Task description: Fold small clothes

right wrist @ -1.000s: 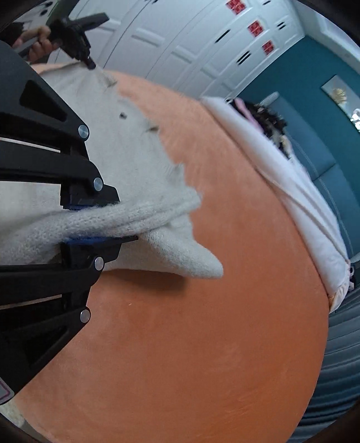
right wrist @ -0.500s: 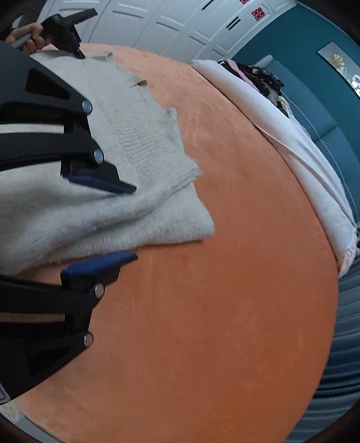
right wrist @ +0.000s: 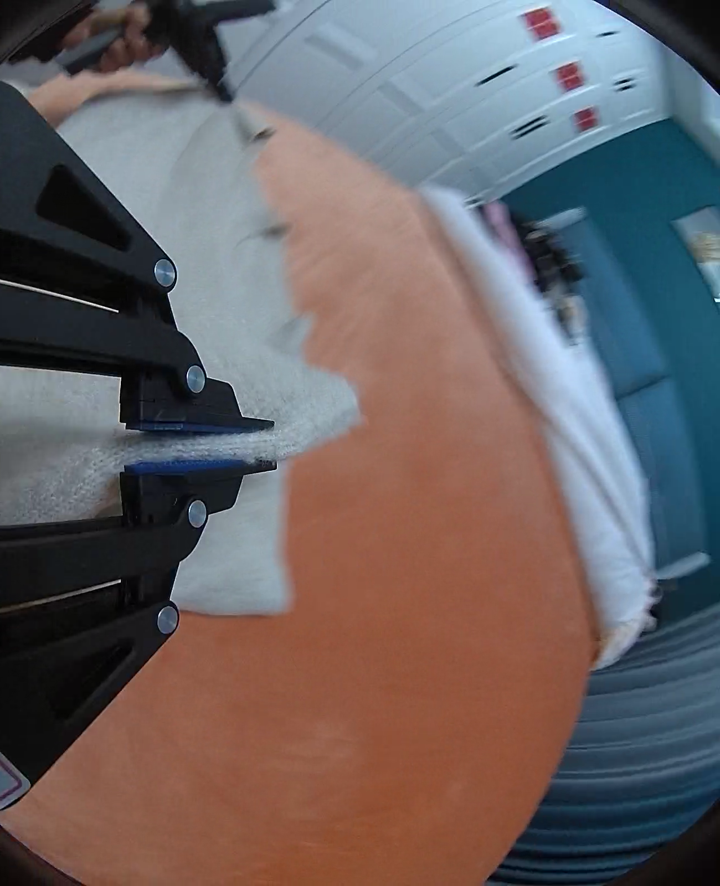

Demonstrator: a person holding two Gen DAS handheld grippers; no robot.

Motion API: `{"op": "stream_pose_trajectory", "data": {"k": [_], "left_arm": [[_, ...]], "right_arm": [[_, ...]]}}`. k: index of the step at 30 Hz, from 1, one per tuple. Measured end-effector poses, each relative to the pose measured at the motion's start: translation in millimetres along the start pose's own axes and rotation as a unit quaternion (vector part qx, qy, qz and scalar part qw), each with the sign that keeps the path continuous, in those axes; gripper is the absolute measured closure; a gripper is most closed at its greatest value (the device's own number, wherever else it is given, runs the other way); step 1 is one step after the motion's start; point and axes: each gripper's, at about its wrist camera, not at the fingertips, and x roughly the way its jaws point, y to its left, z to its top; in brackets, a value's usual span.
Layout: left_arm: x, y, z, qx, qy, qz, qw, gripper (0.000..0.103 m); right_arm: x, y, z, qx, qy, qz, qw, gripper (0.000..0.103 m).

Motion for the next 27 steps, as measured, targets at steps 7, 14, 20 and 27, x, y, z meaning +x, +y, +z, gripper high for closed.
{"op": "stream_pose_trajectory", "data": {"k": [7,14,20,27], "left_arm": [[87.9,36.5,-16.7,-0.066,0.106,0.066,0.99,0.093],[3.6,41.6,-59.2,-0.068,0.036,0.05,0.9958,0.017],[-39.9,98.0,-139.5,-0.206,0.065,0.004,0.9764,0.012],[-21.3,70.3,-141.7,-0.239,0.073,-0.043,0.9673,0.026]], "right_arm": [[95.7,-61.3,-32.6,0.044,0.14,-0.082,0.986,0.096],[-19.6,-50.0,-34.8,0.033,0.054,-0.058,0.996,0.025],[-69.6,-105.4,-118.5,0.191,0.119,-0.02,0.974,0.023],[-31.2,-86.6,-132.8,0.224,0.113,0.012,0.968,0.02]]}}
